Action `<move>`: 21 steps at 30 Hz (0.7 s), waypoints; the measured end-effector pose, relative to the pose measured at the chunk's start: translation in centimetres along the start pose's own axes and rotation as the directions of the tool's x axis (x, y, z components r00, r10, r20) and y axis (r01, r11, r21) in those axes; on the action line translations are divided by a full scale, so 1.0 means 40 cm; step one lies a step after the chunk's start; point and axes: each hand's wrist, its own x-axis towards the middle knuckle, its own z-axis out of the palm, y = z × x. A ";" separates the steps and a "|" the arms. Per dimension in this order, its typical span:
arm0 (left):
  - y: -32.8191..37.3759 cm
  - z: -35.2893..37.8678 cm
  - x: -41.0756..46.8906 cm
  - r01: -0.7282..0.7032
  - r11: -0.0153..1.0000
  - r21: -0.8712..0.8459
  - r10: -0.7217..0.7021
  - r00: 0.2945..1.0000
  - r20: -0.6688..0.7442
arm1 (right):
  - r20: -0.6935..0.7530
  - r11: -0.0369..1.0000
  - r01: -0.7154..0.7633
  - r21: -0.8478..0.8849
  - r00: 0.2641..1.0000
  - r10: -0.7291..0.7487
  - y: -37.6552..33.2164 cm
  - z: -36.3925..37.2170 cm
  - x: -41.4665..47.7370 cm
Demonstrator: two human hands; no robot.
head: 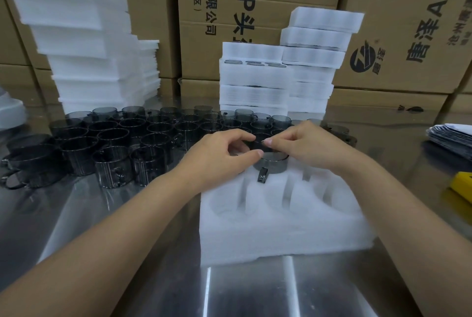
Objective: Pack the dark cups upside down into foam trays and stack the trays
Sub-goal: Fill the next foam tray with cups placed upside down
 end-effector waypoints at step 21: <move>0.006 0.002 0.004 -0.028 0.998 0.048 0.022 0.993 0.117 | 0.145 0.986 -0.139 0.094 0.982 0.124 0.039 -0.040 0.015</move>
